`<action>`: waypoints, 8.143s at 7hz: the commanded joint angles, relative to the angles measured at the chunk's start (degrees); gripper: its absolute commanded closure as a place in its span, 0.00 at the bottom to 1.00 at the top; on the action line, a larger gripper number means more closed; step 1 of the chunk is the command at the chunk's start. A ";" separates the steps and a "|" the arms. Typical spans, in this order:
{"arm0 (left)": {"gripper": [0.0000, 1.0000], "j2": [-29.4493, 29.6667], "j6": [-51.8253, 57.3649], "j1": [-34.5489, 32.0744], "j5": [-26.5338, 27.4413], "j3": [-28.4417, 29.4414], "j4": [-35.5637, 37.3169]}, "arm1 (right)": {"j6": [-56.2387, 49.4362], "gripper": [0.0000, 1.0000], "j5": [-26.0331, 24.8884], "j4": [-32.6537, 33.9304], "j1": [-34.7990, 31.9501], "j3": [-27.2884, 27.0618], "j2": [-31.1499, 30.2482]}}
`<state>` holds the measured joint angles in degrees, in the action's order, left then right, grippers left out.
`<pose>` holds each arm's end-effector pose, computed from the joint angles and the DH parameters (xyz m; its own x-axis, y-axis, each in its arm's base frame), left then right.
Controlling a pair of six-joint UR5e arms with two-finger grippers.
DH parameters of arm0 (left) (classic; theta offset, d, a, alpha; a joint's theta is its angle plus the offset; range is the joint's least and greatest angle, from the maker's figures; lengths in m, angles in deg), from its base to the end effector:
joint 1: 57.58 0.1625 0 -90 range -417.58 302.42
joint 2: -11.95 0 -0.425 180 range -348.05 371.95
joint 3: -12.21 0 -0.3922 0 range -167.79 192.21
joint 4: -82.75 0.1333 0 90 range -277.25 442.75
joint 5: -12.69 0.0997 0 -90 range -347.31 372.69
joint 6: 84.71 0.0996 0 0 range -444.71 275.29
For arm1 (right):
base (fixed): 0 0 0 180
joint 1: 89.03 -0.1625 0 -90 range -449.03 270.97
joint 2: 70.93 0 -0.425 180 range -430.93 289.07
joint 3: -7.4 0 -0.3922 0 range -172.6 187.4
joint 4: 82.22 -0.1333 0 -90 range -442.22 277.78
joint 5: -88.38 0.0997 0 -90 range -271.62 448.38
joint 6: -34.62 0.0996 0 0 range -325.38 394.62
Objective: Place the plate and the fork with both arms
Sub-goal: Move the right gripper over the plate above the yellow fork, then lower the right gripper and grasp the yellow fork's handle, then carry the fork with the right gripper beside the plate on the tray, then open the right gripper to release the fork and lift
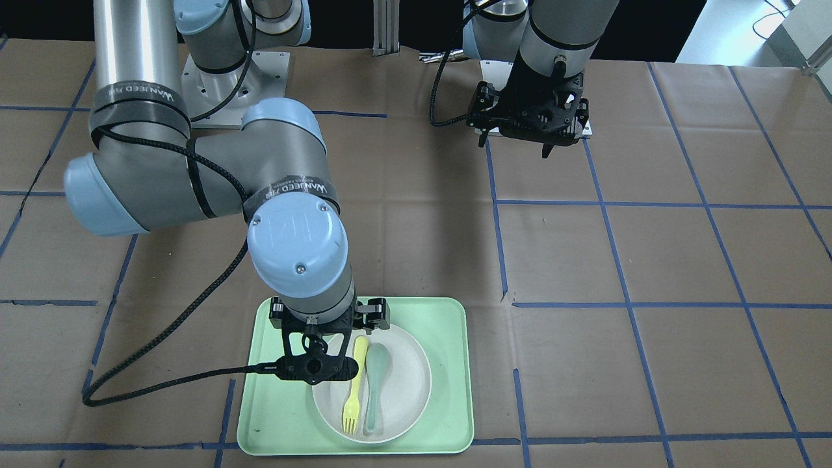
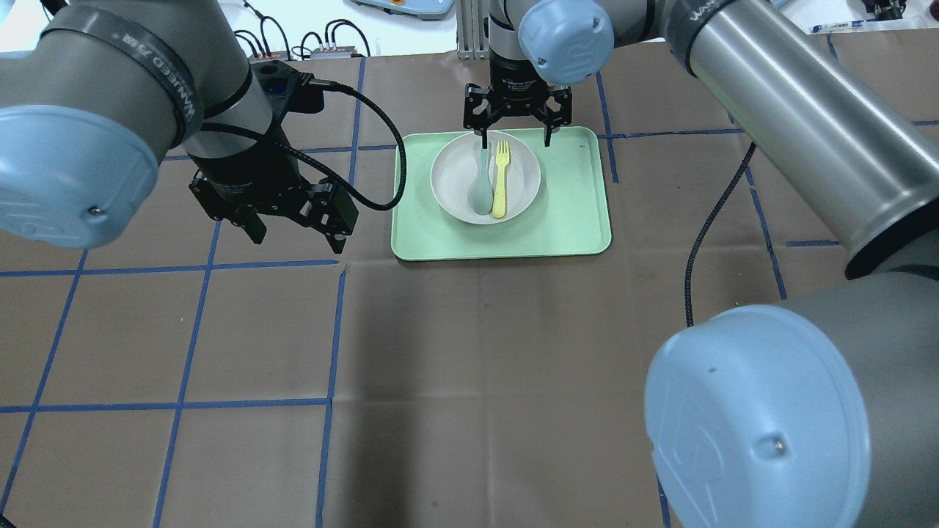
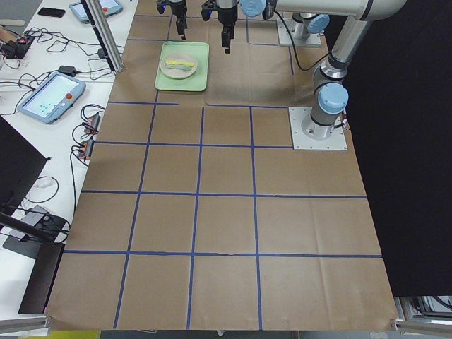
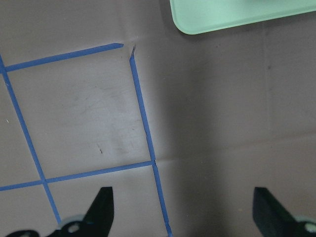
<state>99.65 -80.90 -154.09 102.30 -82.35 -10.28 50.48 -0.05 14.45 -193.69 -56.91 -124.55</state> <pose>-0.1858 -0.4467 0.4633 -0.9839 0.1782 0.0129 0.1787 0.9796 0.0915 0.3163 -0.6718 0.3256 -0.9997 0.0222 -0.0071 0.0216 0.9970 0.0749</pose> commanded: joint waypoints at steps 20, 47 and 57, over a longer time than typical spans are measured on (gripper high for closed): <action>0.00 -0.08 -0.21 0.18 -0.14 -0.10 0.65 | 0.22 0.48 -1.57 11.71 -0.99 0.15 12.04; 0.00 -0.16 -0.12 0.27 -0.05 -0.27 0.65 | -8.31 0.71 -4.56 13.46 8.41 -9.52 6.33; 0.00 -0.16 -0.12 0.27 -0.05 -0.36 0.65 | -18.42 0.00 -4.56 -16.47 13.25 -11.88 -23.16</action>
<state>99.48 -81.02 -153.82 102.25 -82.71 -9.62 32.53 -4.69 3.00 -180.84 -67.74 -142.81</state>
